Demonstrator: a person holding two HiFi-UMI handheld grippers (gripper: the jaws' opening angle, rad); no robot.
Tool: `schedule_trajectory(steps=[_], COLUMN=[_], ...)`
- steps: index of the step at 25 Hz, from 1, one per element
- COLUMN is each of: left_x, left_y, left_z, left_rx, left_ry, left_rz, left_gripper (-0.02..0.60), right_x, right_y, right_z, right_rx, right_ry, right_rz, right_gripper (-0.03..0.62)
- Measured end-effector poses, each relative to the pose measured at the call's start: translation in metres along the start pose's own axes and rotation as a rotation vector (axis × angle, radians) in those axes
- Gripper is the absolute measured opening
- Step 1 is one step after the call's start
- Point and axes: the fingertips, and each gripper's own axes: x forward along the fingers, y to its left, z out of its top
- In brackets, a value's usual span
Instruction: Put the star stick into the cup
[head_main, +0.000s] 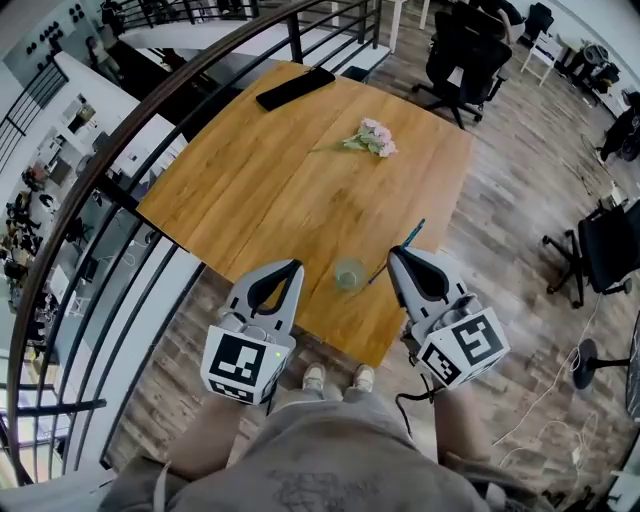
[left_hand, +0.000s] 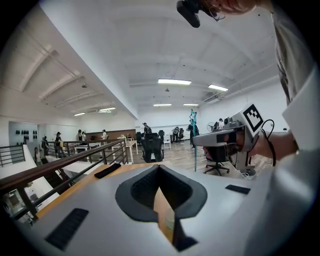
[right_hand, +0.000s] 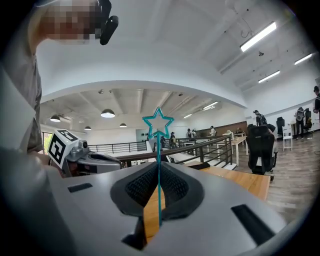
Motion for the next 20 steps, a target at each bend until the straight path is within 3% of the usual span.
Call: schedule_trajectory(steps=[9, 20], left_x=[0.033, 0.063], left_y=[0.013, 0.009], left_z=[-0.051, -0.123], left_rx=[-0.066, -0.154], left_ry=[0.127, 0.267], left_rz=[0.009, -0.025], left_gripper=[0.016, 0.015], right_x=[0.054, 0.099], right_y=[-0.027, -0.044], right_z=[-0.056, -0.169], right_rx=[0.054, 0.133], right_ry=[0.120, 0.326], right_rz=[0.028, 0.036], right_gripper=[0.037, 0.037])
